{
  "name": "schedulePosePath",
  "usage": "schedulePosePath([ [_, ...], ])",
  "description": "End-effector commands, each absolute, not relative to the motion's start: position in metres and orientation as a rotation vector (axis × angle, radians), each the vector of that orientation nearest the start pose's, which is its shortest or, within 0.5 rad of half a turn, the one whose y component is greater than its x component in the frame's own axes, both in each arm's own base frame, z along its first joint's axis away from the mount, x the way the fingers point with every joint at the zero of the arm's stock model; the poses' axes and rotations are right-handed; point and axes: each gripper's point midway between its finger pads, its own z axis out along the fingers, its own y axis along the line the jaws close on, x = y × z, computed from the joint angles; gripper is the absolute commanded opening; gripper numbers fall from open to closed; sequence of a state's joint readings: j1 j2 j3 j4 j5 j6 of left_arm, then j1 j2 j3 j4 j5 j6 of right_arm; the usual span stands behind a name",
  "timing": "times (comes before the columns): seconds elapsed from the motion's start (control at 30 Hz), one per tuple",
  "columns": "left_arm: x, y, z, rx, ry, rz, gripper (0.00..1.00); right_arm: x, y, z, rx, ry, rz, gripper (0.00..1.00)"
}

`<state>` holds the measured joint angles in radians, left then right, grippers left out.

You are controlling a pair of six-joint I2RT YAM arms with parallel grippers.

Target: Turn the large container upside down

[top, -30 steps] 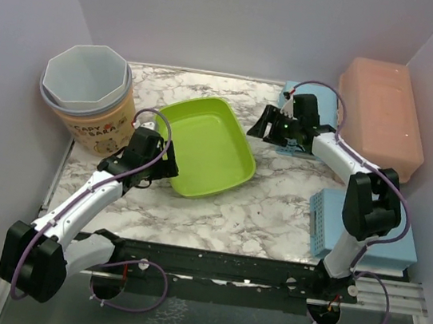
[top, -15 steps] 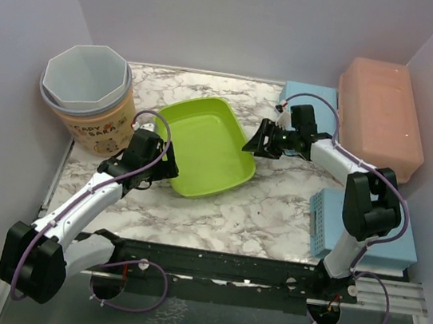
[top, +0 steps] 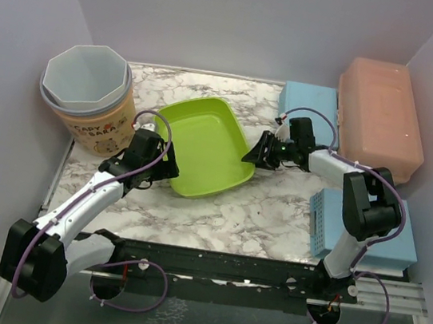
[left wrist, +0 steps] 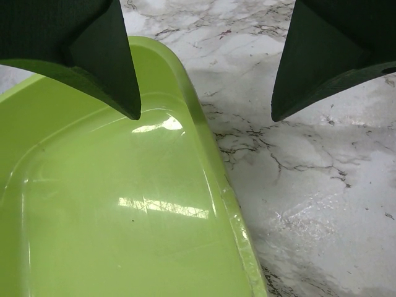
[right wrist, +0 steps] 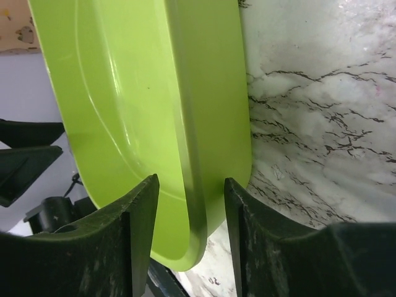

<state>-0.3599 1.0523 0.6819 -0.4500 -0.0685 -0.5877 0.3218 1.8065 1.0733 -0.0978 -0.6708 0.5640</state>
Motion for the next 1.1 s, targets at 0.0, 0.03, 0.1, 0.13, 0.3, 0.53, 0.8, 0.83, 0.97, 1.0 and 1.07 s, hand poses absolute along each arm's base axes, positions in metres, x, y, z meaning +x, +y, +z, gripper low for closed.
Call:
schedulePosePath([
  [0.0,0.264,-0.116,0.1,-0.312,2.404,-0.398,0.87,0.355,0.264,0.09,0.002,2.441,1.32,0.48],
  [0.03,0.264,-0.116,0.099,-0.311,2.407,-0.398,0.87,0.357,0.265,0.089,0.023,2.435,1.322,0.47],
  [0.1,0.264,-0.117,0.098,-0.31,2.41,-0.4,0.87,0.36,0.265,0.088,0.05,2.427,1.318,0.49],
  [0.13,0.263,-0.117,0.097,-0.309,2.413,-0.401,0.87,0.362,0.264,0.087,0.065,2.428,1.308,0.52],
  [0.3,0.261,-0.116,0.097,-0.309,2.412,-0.406,0.87,0.379,0.261,0.088,0.083,2.421,1.229,0.58],
  [0.53,0.263,-0.118,0.103,-0.294,2.396,-0.421,0.87,0.407,0.271,0.083,0.051,2.438,1.218,0.57],
  [0.8,0.261,-0.119,0.108,-0.282,2.382,-0.438,0.87,0.408,0.285,0.082,0.033,2.435,1.346,0.48],
  [0.83,0.261,-0.12,0.108,-0.279,2.381,-0.442,0.87,0.408,0.284,0.083,0.036,2.435,1.344,0.46],
  [0.97,0.261,-0.12,0.111,-0.282,2.374,-0.449,0.87,0.405,0.284,0.09,0.032,2.41,1.352,0.4],
  [1.0,0.262,-0.121,0.112,-0.281,2.372,-0.45,0.87,0.405,0.283,0.091,0.033,2.407,1.351,0.39],
  [1.07,0.263,-0.123,0.116,-0.277,2.366,-0.461,0.87,0.403,0.283,0.093,0.031,2.405,1.356,0.33],
])
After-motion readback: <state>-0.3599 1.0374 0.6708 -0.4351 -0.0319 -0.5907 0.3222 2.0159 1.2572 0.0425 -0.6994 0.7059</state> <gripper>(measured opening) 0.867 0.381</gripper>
